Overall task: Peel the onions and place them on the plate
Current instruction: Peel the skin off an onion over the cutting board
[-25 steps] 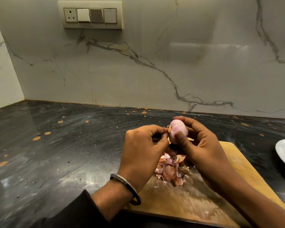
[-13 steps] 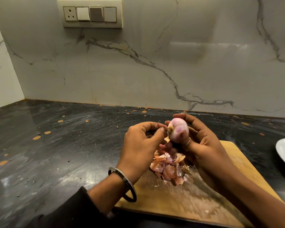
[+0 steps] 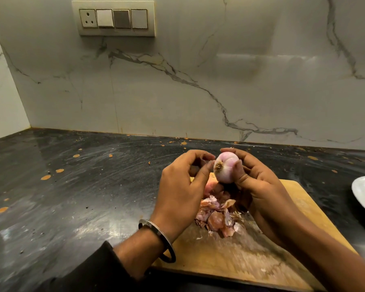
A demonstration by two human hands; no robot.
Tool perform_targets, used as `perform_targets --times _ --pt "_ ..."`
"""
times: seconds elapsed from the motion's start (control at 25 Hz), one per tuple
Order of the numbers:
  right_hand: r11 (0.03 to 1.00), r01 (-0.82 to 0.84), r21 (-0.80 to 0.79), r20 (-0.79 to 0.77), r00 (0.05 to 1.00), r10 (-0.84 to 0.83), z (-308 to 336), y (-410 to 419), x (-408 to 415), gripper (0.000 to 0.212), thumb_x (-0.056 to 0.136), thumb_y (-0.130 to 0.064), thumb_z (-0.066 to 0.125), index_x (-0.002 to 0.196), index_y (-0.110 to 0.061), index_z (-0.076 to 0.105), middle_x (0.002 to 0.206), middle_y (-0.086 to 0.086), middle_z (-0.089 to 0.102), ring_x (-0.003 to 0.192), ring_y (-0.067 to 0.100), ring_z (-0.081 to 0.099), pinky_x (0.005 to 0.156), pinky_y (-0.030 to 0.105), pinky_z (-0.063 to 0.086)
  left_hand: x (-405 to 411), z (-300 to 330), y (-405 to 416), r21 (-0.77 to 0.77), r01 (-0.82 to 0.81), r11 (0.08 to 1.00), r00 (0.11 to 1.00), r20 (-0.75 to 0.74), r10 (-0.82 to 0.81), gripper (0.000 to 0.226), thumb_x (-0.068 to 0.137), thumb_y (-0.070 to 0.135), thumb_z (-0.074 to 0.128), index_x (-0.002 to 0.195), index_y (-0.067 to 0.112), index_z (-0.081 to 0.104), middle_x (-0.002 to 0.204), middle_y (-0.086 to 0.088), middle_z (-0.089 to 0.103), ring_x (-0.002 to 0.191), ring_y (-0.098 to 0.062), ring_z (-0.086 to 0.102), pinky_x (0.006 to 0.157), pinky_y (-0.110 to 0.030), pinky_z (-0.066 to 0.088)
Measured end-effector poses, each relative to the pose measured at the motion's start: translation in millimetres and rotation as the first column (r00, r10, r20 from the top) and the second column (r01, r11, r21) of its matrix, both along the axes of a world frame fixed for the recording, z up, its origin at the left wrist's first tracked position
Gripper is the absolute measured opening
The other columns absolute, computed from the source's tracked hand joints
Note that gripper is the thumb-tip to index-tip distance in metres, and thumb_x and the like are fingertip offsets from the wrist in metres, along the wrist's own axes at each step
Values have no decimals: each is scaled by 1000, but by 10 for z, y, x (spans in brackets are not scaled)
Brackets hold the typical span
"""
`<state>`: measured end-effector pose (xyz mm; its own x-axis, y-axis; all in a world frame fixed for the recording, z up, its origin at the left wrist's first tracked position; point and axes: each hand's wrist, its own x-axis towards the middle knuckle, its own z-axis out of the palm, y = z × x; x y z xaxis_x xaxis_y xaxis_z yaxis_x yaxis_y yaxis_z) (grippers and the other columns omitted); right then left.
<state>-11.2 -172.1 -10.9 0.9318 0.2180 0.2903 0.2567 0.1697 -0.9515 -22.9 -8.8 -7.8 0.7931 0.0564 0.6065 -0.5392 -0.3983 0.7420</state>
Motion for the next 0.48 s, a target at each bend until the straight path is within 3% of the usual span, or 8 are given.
perform_targets --times 0.2,0.36,0.48 --pt "1000 -6 14 -26 1000 7 13 18 7 48 84 -43 60 125 -18 63 103 13 74 80 25 72 62 29 57 -13 -12 -3 7 -12 1000 993 116 11 18 82 18 77 99 21 77 91 13 71 86 0 66 72 -11 51" --pt "1000 -3 -25 -6 1000 3 4 7 -6 53 79 -49 63 125 -23 64 109 9 73 93 27 74 71 32 59 -19 3 2 -39 21 999 995 98 -17 13 81 19 77 94 21 76 87 13 72 85 -3 67 70 -14 53" --pt "998 -7 -65 32 999 9 18 -5 -32 42 84 -45 60 122 -26 66 107 8 73 88 23 72 67 27 57 -35 23 5 -8 95 995 994 64 -94 10 86 16 73 94 23 72 86 13 68 84 -8 66 67 -21 56"
